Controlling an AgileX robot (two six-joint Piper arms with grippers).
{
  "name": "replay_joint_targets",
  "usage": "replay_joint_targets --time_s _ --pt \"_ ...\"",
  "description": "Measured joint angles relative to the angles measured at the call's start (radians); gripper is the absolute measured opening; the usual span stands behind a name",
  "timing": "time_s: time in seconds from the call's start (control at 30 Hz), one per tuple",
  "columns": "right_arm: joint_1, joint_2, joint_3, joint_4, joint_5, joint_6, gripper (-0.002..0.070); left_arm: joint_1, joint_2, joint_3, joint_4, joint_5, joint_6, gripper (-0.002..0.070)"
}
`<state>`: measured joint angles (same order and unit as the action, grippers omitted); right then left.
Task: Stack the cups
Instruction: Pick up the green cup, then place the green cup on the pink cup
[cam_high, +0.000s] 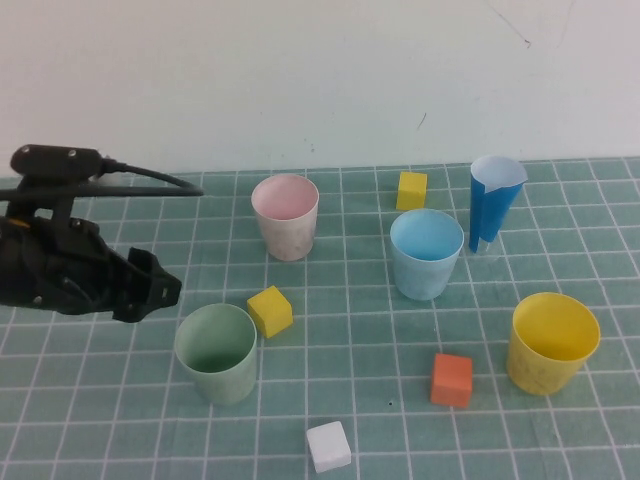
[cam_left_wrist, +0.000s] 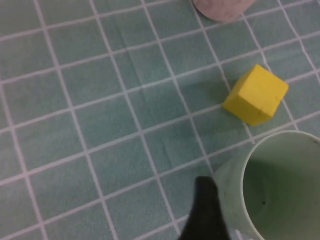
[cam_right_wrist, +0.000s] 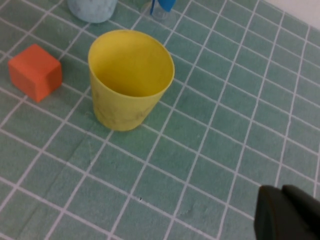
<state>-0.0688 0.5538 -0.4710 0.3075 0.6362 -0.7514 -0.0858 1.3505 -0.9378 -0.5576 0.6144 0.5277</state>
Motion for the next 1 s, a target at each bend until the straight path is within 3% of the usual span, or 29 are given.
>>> replay_joint_targets --time_s 0.1,0.37,0.47,0.6,0.67,0.8,1.0 --pt "0.000 0.000 0.000 0.001 0.000 -0.004 -0.0001 0.000 0.063 -0.035 -0.008 0.034 0.048 0.0491" --pt "0.000 0.000 0.000 0.002 0.000 -0.017 -0.0001 -0.006 0.224 -0.043 -0.114 0.030 0.263 0.0484" --pt "0.000 0.000 0.000 0.002 0.000 -0.022 -0.0001 -0.021 0.273 -0.043 -0.115 0.005 0.300 0.0410" --pt "0.000 0.000 0.000 0.002 0.000 -0.026 -0.0001 -0.049 0.321 -0.043 -0.122 -0.011 0.311 0.0151" --pt "0.000 0.000 0.000 0.002 0.000 -0.028 -0.0001 -0.059 0.328 -0.050 -0.124 -0.009 0.314 0.0066" --pt "0.000 0.000 0.000 0.000 0.000 -0.031 -0.0001 -0.068 0.328 -0.132 -0.129 0.025 0.281 0.0027" --pt "0.000 0.000 0.000 -0.014 0.000 -0.052 -0.0001 -0.068 0.330 -0.389 -0.093 0.047 0.092 0.0027"
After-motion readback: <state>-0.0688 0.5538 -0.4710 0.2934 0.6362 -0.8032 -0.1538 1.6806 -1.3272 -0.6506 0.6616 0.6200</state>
